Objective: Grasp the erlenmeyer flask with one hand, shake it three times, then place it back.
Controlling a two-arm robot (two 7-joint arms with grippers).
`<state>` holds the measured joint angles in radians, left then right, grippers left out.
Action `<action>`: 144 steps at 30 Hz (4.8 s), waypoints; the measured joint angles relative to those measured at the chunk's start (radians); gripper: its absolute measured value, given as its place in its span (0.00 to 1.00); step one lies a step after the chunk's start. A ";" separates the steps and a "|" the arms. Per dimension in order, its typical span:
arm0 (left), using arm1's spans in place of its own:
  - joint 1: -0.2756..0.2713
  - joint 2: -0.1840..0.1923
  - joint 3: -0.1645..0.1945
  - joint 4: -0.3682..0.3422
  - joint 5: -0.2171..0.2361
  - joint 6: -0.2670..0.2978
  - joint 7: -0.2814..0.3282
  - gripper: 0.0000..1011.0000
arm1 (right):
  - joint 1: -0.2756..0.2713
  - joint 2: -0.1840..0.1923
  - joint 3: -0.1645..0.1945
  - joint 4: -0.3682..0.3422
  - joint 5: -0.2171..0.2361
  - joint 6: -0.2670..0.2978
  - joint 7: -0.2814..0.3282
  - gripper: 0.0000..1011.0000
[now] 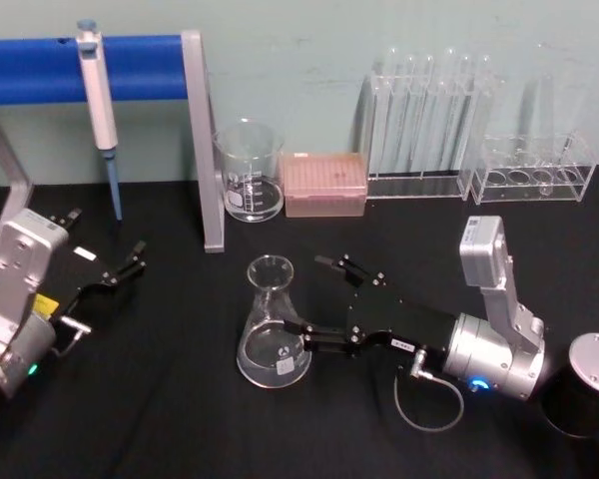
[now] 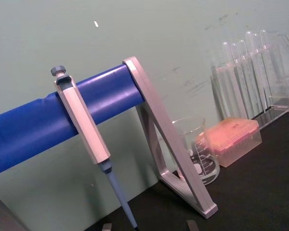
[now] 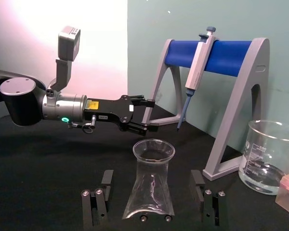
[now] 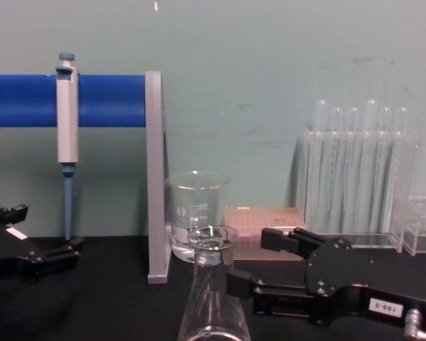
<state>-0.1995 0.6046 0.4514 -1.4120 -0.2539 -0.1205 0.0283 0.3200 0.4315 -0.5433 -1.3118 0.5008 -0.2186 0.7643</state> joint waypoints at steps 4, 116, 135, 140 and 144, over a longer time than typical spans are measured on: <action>0.000 0.000 0.000 0.000 0.000 0.000 0.000 0.99 | 0.010 -0.007 -0.006 0.013 -0.003 -0.002 0.004 0.99; 0.000 0.000 0.000 0.000 0.000 0.000 0.000 0.99 | 0.147 -0.118 -0.062 0.228 -0.020 -0.043 0.070 0.78; 0.000 0.000 0.000 0.000 0.000 0.000 0.000 0.99 | 0.146 -0.118 -0.062 0.228 -0.020 -0.042 0.070 0.45; 0.000 0.000 0.000 0.000 0.000 0.000 0.000 0.99 | 0.146 -0.118 -0.062 0.228 -0.020 -0.042 0.070 0.45; 0.000 0.000 0.000 0.000 0.000 0.000 0.000 0.99 | 0.146 -0.118 -0.062 0.228 -0.020 -0.042 0.070 0.45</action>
<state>-0.1995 0.6047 0.4514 -1.4120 -0.2539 -0.1205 0.0283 0.4664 0.3138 -0.6051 -1.0839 0.4810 -0.2609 0.8348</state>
